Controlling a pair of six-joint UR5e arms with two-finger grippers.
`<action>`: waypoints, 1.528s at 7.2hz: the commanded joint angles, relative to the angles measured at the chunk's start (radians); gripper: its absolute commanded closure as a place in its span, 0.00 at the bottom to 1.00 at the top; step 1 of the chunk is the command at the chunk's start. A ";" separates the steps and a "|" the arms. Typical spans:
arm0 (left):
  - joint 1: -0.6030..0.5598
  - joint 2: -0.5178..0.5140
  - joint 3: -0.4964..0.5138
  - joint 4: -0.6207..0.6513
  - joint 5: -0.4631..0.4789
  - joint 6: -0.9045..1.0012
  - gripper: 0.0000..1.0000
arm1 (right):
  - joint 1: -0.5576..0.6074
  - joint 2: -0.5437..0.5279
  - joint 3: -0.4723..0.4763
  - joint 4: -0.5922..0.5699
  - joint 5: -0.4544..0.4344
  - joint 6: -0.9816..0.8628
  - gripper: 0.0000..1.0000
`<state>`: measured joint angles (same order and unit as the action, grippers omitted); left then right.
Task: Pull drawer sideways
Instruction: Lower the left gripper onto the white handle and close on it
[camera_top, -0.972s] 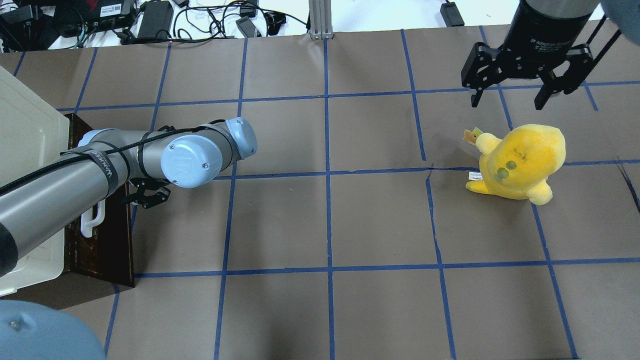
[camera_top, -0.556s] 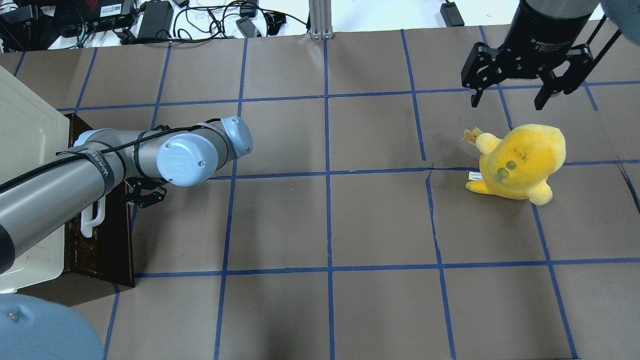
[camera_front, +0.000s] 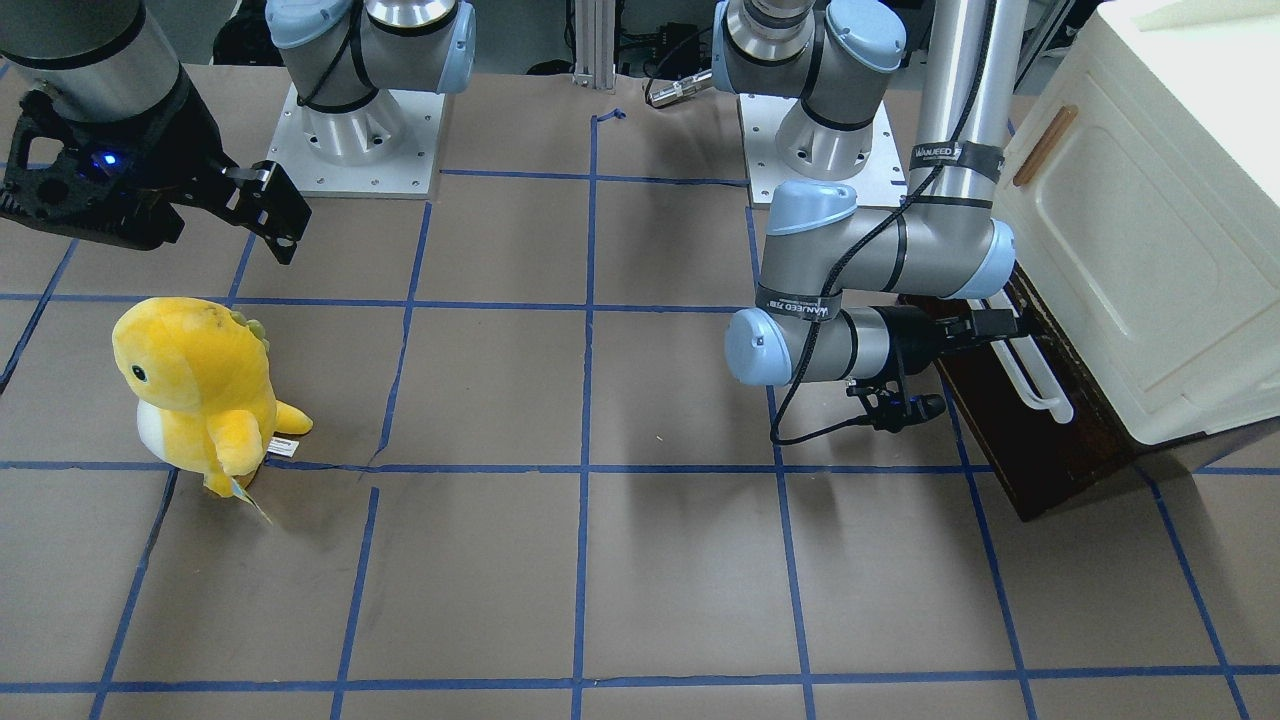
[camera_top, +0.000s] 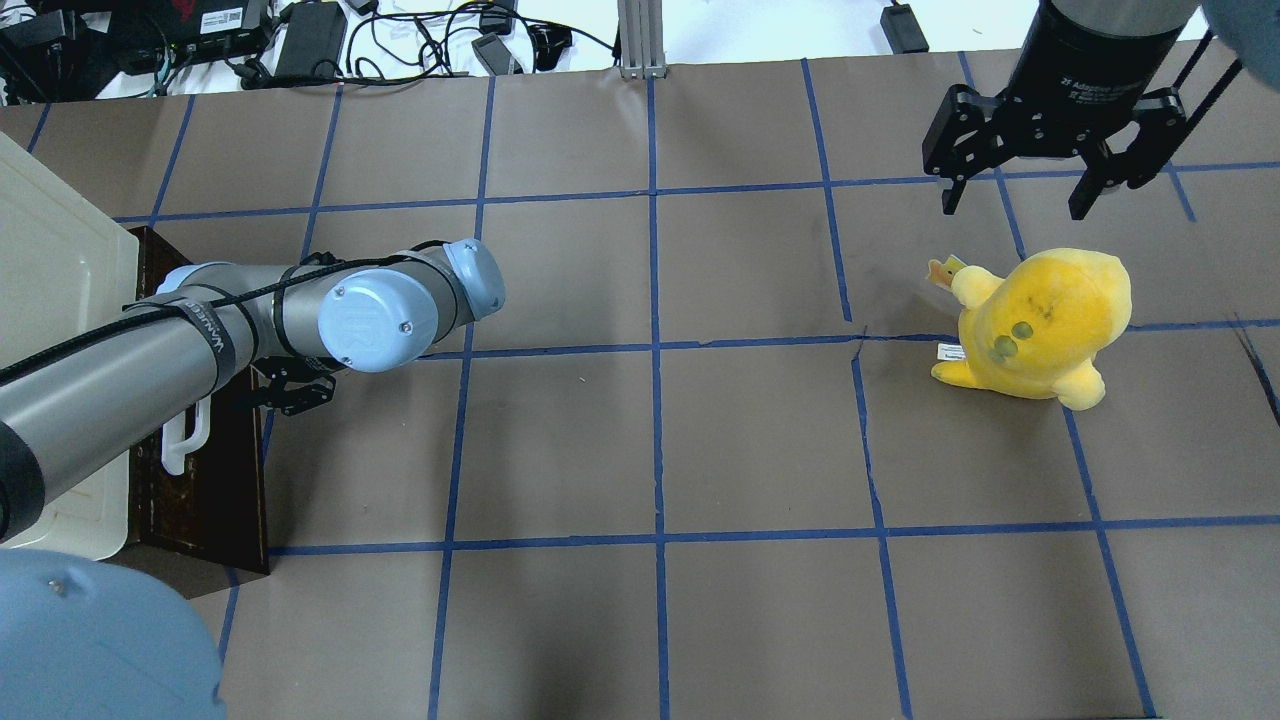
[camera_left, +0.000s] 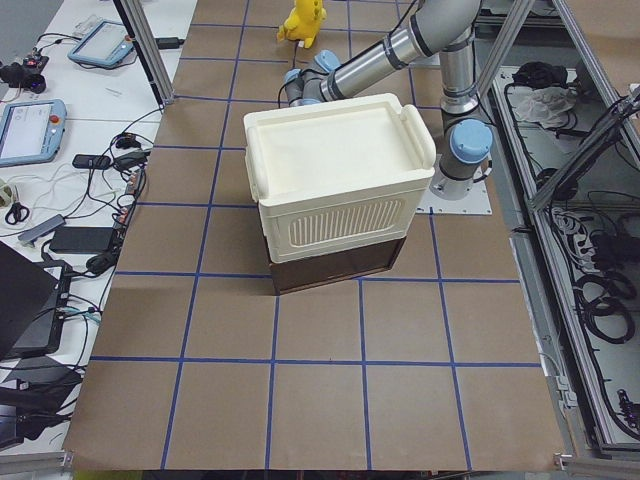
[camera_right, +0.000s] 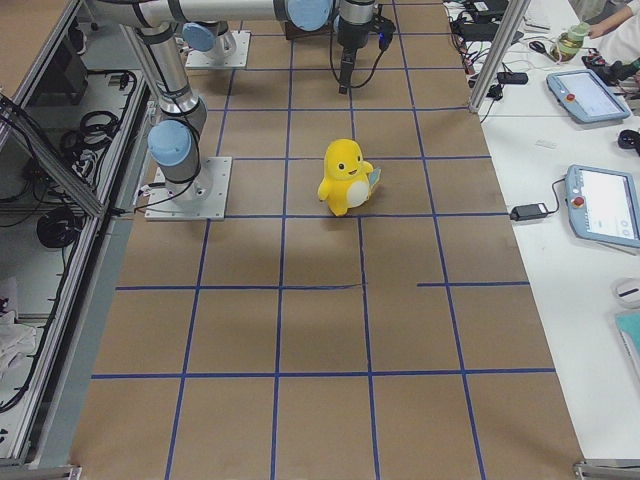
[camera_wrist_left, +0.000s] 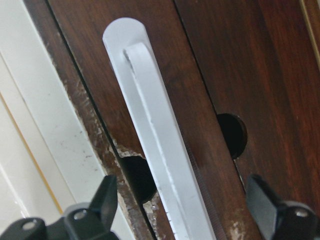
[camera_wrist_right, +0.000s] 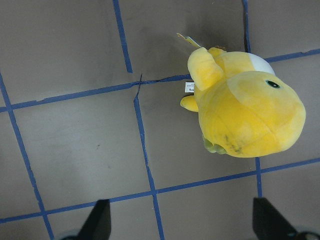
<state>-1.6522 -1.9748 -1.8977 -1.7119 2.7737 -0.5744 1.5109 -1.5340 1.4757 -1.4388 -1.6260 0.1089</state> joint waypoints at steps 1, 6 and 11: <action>0.000 -0.004 0.000 0.000 0.001 0.001 0.58 | 0.000 0.000 0.000 0.001 0.000 0.000 0.00; 0.000 -0.003 -0.003 -0.017 0.023 0.007 0.68 | 0.000 0.000 0.000 0.000 0.000 0.000 0.00; -0.008 -0.010 -0.004 -0.018 0.038 0.005 0.69 | -0.001 0.000 0.000 0.000 0.000 0.000 0.00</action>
<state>-1.6581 -1.9825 -1.9021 -1.7303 2.8111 -0.5686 1.5106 -1.5340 1.4757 -1.4388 -1.6260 0.1089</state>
